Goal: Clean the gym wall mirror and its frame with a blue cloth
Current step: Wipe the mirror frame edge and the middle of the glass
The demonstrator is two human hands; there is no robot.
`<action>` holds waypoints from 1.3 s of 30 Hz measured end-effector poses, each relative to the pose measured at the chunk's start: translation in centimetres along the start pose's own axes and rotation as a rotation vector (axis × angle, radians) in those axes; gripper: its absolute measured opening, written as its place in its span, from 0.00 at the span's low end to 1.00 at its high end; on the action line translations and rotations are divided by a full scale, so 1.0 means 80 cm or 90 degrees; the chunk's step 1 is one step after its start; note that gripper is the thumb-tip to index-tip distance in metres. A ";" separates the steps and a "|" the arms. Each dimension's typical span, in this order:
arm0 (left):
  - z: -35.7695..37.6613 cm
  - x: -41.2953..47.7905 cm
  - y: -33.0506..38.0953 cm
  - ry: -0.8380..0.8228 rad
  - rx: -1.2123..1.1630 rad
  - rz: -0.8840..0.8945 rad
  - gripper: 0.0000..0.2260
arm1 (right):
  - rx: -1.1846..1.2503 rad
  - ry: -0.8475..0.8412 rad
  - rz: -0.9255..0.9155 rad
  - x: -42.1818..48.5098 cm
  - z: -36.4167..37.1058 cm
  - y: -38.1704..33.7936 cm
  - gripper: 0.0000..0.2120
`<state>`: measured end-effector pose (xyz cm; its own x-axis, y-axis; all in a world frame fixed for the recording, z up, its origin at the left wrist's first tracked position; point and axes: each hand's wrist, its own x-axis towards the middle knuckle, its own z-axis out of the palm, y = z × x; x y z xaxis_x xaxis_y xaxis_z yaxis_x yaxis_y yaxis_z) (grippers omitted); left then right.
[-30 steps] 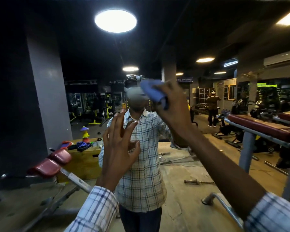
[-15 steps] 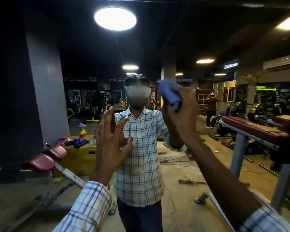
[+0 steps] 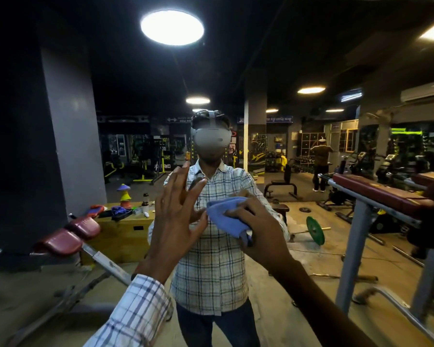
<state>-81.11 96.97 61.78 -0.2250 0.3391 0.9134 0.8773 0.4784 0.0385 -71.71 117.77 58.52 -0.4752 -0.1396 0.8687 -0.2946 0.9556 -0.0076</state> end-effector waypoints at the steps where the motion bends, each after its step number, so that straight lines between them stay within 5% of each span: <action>1: 0.006 0.001 0.004 0.006 -0.002 -0.002 0.31 | 0.013 0.021 0.005 -0.005 -0.001 0.008 0.26; 7: 0.021 0.000 0.011 0.023 -0.023 -0.034 0.32 | 0.014 0.104 0.064 -0.021 0.018 0.000 0.31; 13: 0.016 0.001 0.011 0.016 -0.030 -0.022 0.30 | 0.078 0.186 0.121 -0.029 0.035 -0.028 0.25; 24: 0.010 0.001 0.021 0.005 -0.028 -0.034 0.29 | 0.183 0.154 0.235 -0.042 0.033 -0.062 0.30; 32: 0.006 0.002 0.021 -0.012 -0.008 -0.048 0.30 | 0.150 0.260 0.330 -0.029 0.053 -0.081 0.18; 39: 0.006 0.002 0.017 -0.017 0.006 -0.040 0.31 | 0.013 0.221 0.205 -0.016 0.028 -0.042 0.19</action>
<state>-80.20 98.07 61.76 -0.2910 0.3292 0.8983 0.8573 0.5065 0.0922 -71.94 114.16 56.34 -0.2407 0.2617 0.9347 -0.1956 0.9301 -0.3108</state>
